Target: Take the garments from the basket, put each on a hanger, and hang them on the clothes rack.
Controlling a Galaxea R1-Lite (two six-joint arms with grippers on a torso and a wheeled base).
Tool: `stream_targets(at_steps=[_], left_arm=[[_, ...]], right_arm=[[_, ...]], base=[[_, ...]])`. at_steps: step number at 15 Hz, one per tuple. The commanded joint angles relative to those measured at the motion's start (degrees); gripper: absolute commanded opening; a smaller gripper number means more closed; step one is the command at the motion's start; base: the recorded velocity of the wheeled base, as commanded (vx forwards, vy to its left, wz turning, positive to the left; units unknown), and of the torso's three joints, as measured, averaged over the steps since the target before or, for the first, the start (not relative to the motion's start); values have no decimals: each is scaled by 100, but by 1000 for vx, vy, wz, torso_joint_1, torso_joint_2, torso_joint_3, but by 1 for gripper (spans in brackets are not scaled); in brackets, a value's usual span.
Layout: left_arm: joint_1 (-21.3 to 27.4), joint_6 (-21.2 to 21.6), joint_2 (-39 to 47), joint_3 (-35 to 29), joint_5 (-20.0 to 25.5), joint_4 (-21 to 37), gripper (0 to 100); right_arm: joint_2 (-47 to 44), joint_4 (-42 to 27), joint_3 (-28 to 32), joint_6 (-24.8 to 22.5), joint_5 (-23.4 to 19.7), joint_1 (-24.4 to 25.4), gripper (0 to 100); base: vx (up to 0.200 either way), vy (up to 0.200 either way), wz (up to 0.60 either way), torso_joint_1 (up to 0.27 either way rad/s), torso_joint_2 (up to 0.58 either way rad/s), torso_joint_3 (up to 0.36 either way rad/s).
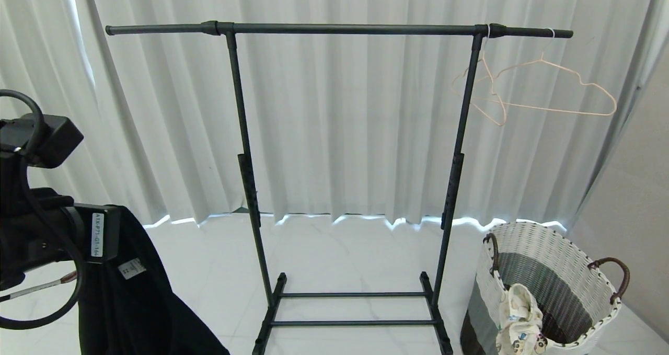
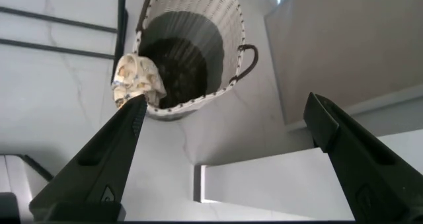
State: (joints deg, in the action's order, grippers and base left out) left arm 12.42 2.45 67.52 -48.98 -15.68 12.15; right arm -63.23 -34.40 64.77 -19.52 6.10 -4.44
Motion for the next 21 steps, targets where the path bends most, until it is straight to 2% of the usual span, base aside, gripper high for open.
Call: stream_targets(at_steps=[1,5,11,18,21], left_arm=[[-3,10,-134,91,-6,-11,0],[-21,-17,-187,301,3,-64,0],[-21,10,-161,301,-6,-161,0],[-12,36,-134,240,-6,-275,0],[-12,45,-205,240,-14,-275,0]], right_arm=[[-58,30,9,1,-12,-5,100],[-75,39,36,97,-284,-5,100],[-506,39,695,502,-302,-5,100],[-488,48,818,510,-276,-5,100],[-479,294,721,493,-276,-5,100]], base=[[0,0,0,95,-383,-256],[0,0,0,176,-464,-282],[0,0,0,190,-472,-285],[0,0,0,217,-495,-279],[0,0,0,212,-473,-253]])
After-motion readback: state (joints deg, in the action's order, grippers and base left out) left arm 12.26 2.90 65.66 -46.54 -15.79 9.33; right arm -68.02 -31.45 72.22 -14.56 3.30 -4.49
